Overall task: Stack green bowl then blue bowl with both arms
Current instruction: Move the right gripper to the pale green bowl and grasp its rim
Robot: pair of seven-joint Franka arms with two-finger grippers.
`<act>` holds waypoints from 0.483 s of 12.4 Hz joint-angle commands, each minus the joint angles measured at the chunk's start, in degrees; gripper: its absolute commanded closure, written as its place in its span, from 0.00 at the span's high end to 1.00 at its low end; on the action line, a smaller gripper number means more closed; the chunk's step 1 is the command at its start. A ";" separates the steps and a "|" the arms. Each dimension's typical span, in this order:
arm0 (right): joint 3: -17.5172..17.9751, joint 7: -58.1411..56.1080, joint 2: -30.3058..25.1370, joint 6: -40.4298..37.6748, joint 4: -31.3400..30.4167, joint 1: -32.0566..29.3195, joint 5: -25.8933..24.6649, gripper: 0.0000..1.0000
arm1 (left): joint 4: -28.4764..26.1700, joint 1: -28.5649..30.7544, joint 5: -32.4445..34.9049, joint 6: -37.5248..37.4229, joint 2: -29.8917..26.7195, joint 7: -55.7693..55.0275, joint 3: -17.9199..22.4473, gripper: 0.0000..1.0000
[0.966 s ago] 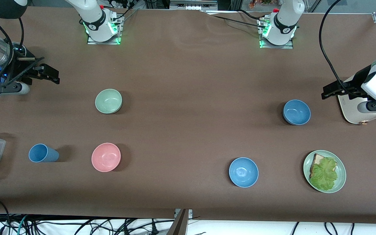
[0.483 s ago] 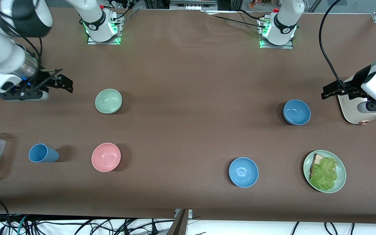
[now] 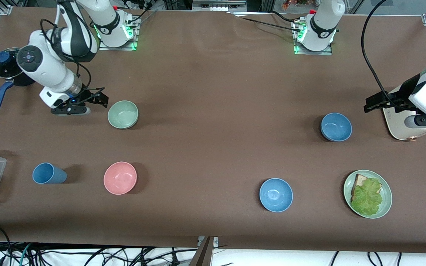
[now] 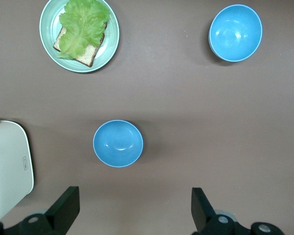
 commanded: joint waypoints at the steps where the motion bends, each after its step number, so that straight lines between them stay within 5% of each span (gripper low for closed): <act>1: 0.31 0.82 1.82 10.19 -6.63 -0.61 -0.09 0.99 | 1.70 -0.35 0.57 -1.14 0.70 -0.52 0.06 1.00; 4: 0.40 0.91 9.11 18.38 -6.90 -0.61 -0.09 0.98 | 1.70 -0.35 0.57 -1.14 0.70 -0.52 -0.03 1.00; 5: 0.40 0.99 11.05 20.32 -6.90 -0.61 -0.09 0.86 | 1.70 -0.35 0.57 -1.14 0.70 -0.52 -0.03 1.00; 6: 0.48 1.69 11.94 20.86 -6.82 -0.61 -0.09 0.60 | 1.70 -0.35 0.57 -1.14 0.70 -0.52 -0.03 1.00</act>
